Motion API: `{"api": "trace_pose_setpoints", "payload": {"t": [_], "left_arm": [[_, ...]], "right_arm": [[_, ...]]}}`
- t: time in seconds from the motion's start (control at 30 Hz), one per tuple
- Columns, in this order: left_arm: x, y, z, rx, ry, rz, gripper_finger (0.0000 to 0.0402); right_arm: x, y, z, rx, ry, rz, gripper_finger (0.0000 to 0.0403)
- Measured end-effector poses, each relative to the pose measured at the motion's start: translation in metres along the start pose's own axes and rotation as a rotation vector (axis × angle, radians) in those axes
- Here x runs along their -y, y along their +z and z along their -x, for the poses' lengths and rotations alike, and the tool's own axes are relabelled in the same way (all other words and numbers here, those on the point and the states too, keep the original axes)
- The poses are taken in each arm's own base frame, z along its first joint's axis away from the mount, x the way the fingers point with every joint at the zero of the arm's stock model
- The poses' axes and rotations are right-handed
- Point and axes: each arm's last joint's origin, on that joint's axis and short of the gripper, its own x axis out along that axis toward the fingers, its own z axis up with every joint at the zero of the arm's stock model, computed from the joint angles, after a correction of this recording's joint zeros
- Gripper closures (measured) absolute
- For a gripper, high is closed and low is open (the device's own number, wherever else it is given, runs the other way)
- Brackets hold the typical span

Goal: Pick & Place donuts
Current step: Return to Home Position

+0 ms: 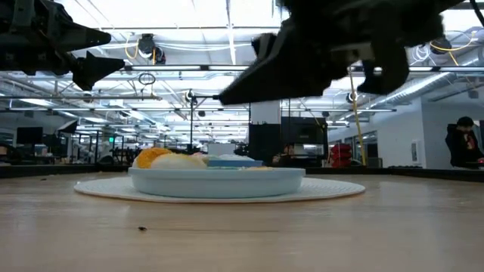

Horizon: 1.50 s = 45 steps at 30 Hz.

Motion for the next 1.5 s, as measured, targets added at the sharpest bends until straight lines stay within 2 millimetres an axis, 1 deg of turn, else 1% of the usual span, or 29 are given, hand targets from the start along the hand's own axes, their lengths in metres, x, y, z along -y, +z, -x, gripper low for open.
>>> {"api": "trace_pose_setpoints", "payload": {"t": [0.17,0.33,0.4,0.53,0.6,0.7,0.8,0.9,1.03,1.13,1.27,1.37,1.5], "left_arm": [[0.0,0.0,0.0,0.0,0.0,0.0,0.0057],[0.0,0.0,0.0,0.0,0.0,0.0,0.0057],[0.0,0.0,0.0,0.0,0.0,0.0,0.0057],[0.0,0.0,0.0,0.0,0.0,0.0,0.0057],[0.0,0.0,0.0,0.0,0.0,0.0,0.0057],[0.0,0.0,0.0,0.0,0.0,0.0,0.0057],[0.0,0.0,0.0,0.0,0.0,0.0,0.0057],[0.0,0.0,0.0,0.001,0.0,0.0,0.0057],[0.0,0.0,0.0,0.0,0.0,0.0,0.0057],[0.0,0.0,0.0,0.0,0.0,0.0,0.0057],[0.0,0.0,0.0,0.0,0.0,0.0,0.0057],[0.0,0.0,0.0,0.0,0.0,0.0,0.0057],[0.0,0.0,0.0,0.0,0.0,0.0,0.0057]], "right_arm": [[0.014,-0.01,-0.004,-0.031,-0.013,-0.047,0.0402],[0.015,-0.011,-0.004,-0.029,-0.018,-0.044,0.0397],[0.014,-0.007,0.0,-0.027,-0.016,-0.026,0.0394],[0.016,0.005,0.022,-0.068,-0.014,-0.052,0.0372],[0.018,0.007,0.034,-0.117,-0.003,-0.086,0.035],[0.024,0.004,0.057,-0.164,-0.006,-0.16,0.0307],[0.032,-0.012,0.086,-0.192,-0.02,-0.207,0.0266],[0.038,-0.035,0.117,-0.172,-0.068,-0.255,0.0241],[0.043,-0.07,0.16,-0.099,-0.21,-0.318,0.0233],[0.045,-0.095,0.185,-0.007,-0.313,-0.375,0.0236],[0.045,-0.116,0.208,0.153,-0.358,-0.416,0.0242],[0.045,-0.125,0.219,0.247,-0.368,-0.43,0.0242],[0.043,-0.13,0.227,0.339,-0.281,-0.429,0.0243]]}}
